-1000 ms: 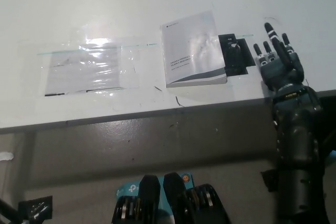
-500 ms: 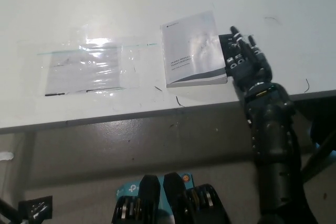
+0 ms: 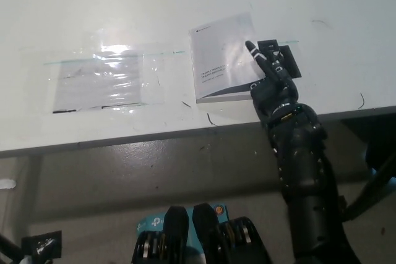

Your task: The robot uses its right hand to slide under the cover of the book kept in the middle of the desk and open it

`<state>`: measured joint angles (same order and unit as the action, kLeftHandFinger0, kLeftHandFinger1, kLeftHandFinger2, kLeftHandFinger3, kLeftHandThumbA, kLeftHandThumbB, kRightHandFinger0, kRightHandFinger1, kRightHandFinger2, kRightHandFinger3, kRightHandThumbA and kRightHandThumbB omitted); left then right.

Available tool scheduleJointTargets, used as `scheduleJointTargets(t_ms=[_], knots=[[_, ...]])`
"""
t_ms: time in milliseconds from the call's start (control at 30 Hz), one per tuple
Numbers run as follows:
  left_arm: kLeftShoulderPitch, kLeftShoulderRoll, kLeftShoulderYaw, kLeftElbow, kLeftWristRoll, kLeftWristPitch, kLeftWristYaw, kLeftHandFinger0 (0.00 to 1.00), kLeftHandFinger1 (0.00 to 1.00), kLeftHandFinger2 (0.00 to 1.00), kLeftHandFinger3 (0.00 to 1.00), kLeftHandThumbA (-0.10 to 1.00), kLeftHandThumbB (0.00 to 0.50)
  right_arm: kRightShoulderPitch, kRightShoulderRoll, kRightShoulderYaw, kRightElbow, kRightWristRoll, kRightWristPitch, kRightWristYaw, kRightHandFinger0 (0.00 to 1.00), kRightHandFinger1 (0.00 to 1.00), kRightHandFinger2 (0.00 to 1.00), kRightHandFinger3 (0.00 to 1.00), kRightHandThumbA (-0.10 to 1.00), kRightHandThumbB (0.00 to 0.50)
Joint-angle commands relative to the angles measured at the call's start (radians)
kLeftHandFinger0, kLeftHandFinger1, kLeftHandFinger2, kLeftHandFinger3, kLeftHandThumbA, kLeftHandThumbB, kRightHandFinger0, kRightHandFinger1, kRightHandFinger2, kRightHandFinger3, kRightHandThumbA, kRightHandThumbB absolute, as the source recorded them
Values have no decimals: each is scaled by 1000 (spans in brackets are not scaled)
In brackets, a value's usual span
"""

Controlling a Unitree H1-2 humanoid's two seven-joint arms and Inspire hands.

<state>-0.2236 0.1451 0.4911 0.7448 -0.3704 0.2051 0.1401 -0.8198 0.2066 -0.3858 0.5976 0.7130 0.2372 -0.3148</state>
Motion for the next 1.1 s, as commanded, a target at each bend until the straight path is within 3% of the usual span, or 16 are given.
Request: scheduleJointTargets(t_ms=[0,100,200,300,400,433,467,533,600,633,667,700,833,933,1000,1067], knots=[[5,24,-7,-9,1,-10,-7,1000,1000,1000,1000,474,0,-44,20,29,-19,-30,-17,41,817,969,1000,1000,918,29],[-1,26,-1,2,-3,-13,-3,1000,1000,1000,1000,470,0,-37,26,35,-20,-36,-18,43,778,932,1000,1000,896,28],[-3,20,8,-28,0,12,37,1000,1000,1000,1000,396,0,-29,36,63,-25,-69,-23,42,607,785,916,1000,773,31],[0,29,-20,-46,30,32,39,1000,1000,1000,1000,434,0,-33,34,78,-22,-84,-32,49,569,728,869,999,703,57],[-4,48,-41,-19,33,10,5,1000,1000,1000,1000,483,0,-34,22,113,-27,-120,-36,65,548,718,852,1000,706,38],[-23,56,-31,29,16,-6,-4,1000,1000,1000,1000,474,0,-43,12,139,-30,-147,-30,69,517,673,782,948,677,66],[-26,59,-34,30,16,-5,-4,1000,1000,1000,1000,472,0,-40,12,140,-33,-145,-31,67,513,669,776,944,675,70],[-27,65,-48,30,25,-11,-12,1000,1000,1000,1000,482,0,-50,-4,181,-37,-183,-29,84,534,633,744,915,563,83],[-32,65,-40,20,6,12,-13,1000,1000,1000,1000,475,0,-56,-20,219,-38,-225,-32,86,533,596,701,911,412,35],[-36,67,-41,20,6,18,-12,1000,1000,1000,1000,471,0,-57,-30,237,-36,-244,-44,100,532,592,696,919,382,26],[-37,65,-44,6,19,33,14,1000,1000,1000,1000,458,0,-72,-39,248,-27,-249,-45,106,494,554,652,906,277,34],[-37,66,-45,6,19,34,14,1000,1000,1000,1000,457,0,-71,-39,249,-28,-248,-45,105,493,552,650,906,273,35],[-53,71,-52,32,27,23,16,1000,1000,1000,1000,485,0,-113,-48,274,-2,-297,-64,87,328,416,519,817,232,83],[-53,81,-70,29,37,35,1,1000,1000,1000,1000,556,0,-124,-49,284,6,-318,-67,87,309,387,477,804,242,84],[-56,71,-55,17,32,36,34,1000,1000,1000,1000,474,0,-151,-50,309,26,-342,-70,113,330,398,474,818,237,71],[-53,75,-62,18,39,31,25,1000,1000,1000,991,489,0,-157,-51,315,29,-346,-64,122,321,408,488,840,249,70]])
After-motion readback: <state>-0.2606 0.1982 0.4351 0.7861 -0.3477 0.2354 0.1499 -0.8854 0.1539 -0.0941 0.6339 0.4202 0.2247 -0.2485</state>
